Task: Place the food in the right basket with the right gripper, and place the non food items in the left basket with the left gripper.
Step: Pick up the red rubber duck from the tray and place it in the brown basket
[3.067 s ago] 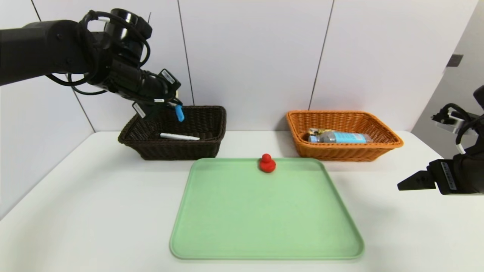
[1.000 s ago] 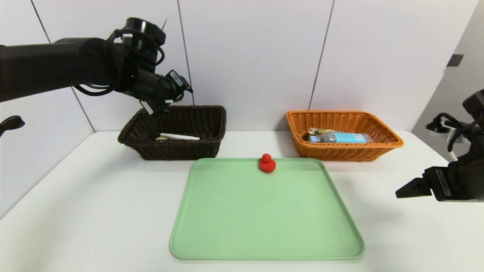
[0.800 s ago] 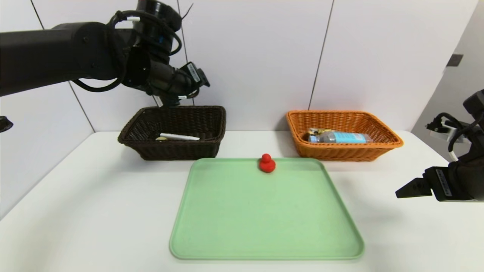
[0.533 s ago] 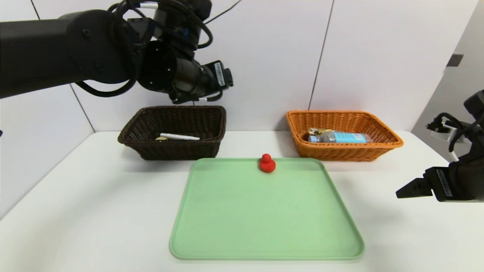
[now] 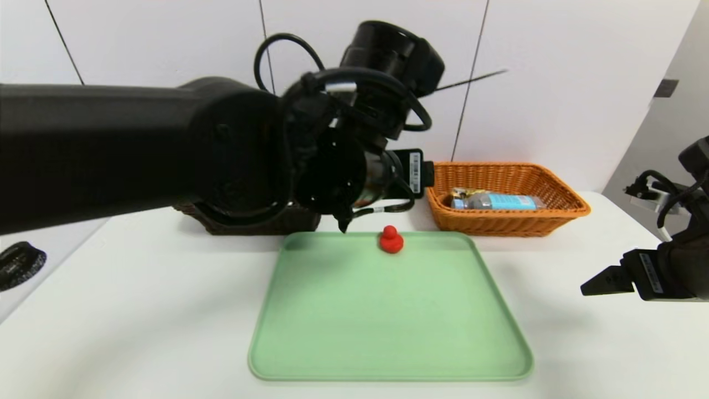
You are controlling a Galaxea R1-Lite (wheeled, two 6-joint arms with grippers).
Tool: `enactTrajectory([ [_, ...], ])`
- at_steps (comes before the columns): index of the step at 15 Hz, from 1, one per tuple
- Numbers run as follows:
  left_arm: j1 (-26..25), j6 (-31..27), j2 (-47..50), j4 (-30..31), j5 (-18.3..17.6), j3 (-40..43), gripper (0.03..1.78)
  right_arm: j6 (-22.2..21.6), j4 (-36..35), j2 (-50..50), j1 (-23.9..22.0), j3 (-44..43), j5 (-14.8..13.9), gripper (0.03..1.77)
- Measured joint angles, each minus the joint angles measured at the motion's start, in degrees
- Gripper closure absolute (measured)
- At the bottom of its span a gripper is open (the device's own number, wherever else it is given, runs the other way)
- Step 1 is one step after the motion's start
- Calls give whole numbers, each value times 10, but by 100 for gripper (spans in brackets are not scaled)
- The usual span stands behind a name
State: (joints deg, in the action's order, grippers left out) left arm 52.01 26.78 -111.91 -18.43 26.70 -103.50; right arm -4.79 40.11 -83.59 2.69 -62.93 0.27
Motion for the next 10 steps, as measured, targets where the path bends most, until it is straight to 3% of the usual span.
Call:
enactTrajectory([
  [6,35,5,-46,74,71,104,13,0,-51,0,-1,18,0,9],
  [10,39,5,-76,87,80,120,12,0,-56,-1,-1,26,0,9],
])
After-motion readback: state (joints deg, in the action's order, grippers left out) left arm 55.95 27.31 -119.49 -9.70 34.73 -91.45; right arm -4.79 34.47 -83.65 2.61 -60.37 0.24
